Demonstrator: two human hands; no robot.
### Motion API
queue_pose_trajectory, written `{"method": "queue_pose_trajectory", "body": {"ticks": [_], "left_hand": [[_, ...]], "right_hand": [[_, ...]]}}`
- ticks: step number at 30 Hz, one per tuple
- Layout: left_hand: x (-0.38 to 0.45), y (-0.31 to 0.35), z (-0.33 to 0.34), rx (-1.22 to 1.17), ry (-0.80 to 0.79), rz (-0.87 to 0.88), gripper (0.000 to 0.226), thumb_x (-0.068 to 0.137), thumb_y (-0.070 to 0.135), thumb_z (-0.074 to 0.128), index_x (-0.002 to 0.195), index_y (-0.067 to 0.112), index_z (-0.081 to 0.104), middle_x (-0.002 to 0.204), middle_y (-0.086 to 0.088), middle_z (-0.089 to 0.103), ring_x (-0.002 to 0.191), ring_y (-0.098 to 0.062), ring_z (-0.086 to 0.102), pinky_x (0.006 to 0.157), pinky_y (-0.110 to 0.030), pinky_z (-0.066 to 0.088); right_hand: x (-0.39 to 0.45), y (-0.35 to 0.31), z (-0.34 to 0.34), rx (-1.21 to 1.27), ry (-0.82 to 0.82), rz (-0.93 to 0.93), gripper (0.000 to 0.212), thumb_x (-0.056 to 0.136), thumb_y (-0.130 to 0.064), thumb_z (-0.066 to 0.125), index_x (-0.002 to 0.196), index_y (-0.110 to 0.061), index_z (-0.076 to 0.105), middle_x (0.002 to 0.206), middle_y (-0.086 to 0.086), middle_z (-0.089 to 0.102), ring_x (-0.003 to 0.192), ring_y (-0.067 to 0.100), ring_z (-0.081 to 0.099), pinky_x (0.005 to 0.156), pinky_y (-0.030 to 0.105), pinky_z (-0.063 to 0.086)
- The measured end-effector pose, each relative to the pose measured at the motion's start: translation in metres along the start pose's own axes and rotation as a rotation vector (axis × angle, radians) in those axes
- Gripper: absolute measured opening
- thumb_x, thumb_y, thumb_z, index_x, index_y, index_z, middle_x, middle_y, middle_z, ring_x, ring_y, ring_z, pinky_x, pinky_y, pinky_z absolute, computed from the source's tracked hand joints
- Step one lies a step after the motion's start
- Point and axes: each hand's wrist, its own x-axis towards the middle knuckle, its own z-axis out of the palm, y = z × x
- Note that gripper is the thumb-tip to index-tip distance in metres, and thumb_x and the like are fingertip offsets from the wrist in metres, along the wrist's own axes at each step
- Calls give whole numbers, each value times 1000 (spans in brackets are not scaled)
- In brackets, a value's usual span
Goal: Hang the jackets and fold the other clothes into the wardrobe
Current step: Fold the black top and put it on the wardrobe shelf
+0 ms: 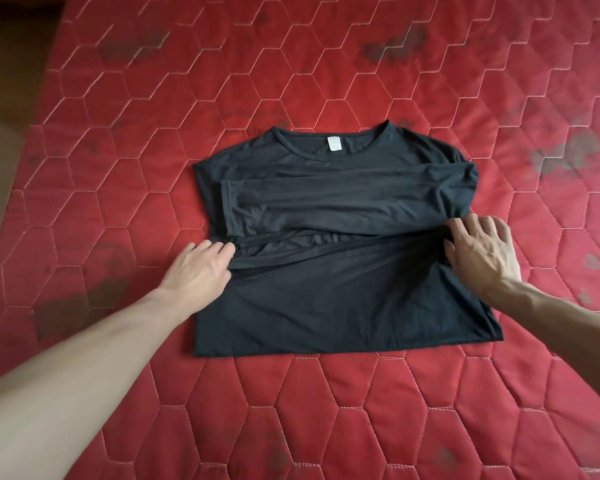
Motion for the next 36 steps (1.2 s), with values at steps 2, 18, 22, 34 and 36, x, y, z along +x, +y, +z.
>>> {"method": "queue_pose_trajectory", "body": {"ticks": [2,18,22,34,36], "left_hand": [[5,-3,-7,-291,-3,-191,6,96,19,54,102,20,55,88,-1,65,83,-32,60,72,-39,41],[31,-7,-6,-1476,253,-1317,26,91,31,63,102,8,66,102,-8,68,91,-28,63,92,-38,55],[29,10,-4,-1081,416,-1278,29,102,35,48,108,9,59,117,-12,65,108,-35,59,94,-42,43],[-83,62,37,-8,-24,293,88,79,54,60,156,15,44,143,-15,51,130,-37,49,108,-53,43],[-95,62,38,5,-52,294,90,75,42,61,159,15,39,155,-16,44,141,-38,43,115,-56,38]], "right_hand": [[4,1,-2,-1,0,39,17,93,-11,69,101,0,59,101,24,61,104,47,56,103,58,37],[-8,-4,-1,203,64,250,48,96,-24,66,138,-7,51,149,21,40,137,43,38,113,58,30],[-30,-8,5,185,131,62,40,101,-23,59,138,-8,54,146,17,44,134,41,43,112,57,34],[-137,-3,38,296,-150,-300,90,92,-61,56,165,-16,27,174,7,17,161,30,12,128,46,19],[-141,9,30,188,-183,-403,89,90,-50,57,163,-10,28,173,10,18,160,33,17,125,48,23]]}}
